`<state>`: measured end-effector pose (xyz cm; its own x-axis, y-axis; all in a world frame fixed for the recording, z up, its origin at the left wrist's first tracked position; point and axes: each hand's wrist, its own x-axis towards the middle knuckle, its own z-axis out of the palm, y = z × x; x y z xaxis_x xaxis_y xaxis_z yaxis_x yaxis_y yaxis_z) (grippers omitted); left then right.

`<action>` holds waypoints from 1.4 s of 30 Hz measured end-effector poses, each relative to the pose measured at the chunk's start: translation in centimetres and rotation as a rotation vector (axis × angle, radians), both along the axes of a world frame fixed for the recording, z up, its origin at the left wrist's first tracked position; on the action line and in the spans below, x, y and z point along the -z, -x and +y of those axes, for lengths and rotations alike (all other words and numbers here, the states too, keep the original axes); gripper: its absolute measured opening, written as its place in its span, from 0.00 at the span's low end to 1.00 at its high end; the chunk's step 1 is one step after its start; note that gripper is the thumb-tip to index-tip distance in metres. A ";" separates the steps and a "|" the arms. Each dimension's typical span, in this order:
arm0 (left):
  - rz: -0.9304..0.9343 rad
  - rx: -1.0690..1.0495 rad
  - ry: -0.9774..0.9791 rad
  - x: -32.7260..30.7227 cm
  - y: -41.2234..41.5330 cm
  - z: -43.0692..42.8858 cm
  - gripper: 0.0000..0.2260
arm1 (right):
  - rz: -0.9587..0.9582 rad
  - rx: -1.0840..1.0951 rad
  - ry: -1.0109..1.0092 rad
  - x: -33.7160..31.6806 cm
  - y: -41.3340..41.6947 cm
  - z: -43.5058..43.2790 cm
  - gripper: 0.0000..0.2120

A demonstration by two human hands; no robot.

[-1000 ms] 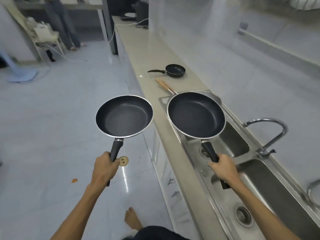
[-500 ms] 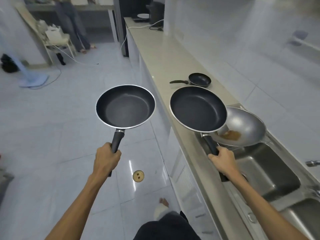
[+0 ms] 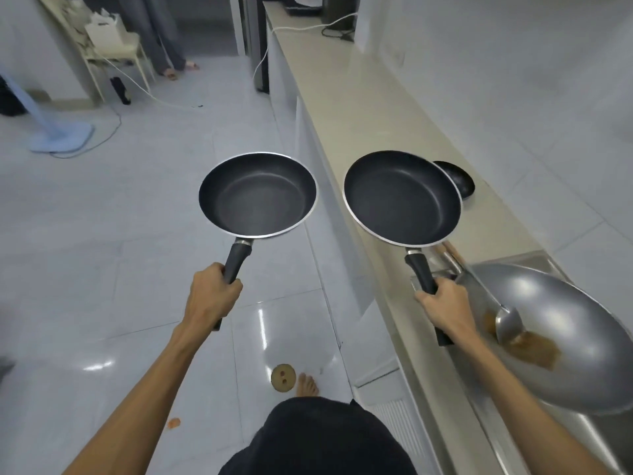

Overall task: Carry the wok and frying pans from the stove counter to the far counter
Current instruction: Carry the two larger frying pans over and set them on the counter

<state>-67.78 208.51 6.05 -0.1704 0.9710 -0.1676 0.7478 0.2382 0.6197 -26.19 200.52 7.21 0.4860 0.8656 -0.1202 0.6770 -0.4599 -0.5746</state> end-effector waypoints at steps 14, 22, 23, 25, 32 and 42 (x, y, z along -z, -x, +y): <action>0.005 -0.015 0.006 0.8 4.0 22.2 0.03 | -0.003 0.015 0.042 1.8 3.5 22.2 0.07; -0.004 0.067 0.019 1.9 7.6 39.4 0.05 | 0.038 0.166 0.059 2.9 8.0 35.5 0.07; -0.008 0.081 0.026 1.9 8.1 41.5 0.06 | 0.042 0.192 0.062 3.0 8.6 36.9 0.07; -0.010 0.128 0.016 1.7 8.9 45.4 0.06 | 0.044 0.248 0.055 3.4 9.9 39.3 0.08; -0.032 0.268 0.022 1.7 8.4 56.5 0.05 | 0.067 0.392 0.067 4.8 12.5 45.5 0.08; -0.051 0.455 0.039 2.6 -0.1 71.1 0.06 | 0.106 0.566 0.107 7.1 9.8 54.3 0.10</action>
<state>-67.69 279.64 3.47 0.2811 0.9381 -0.2025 0.7506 -0.0834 0.6554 -36.03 254.83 0.13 0.8496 0.4555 -0.2659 0.2507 -0.7923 -0.5562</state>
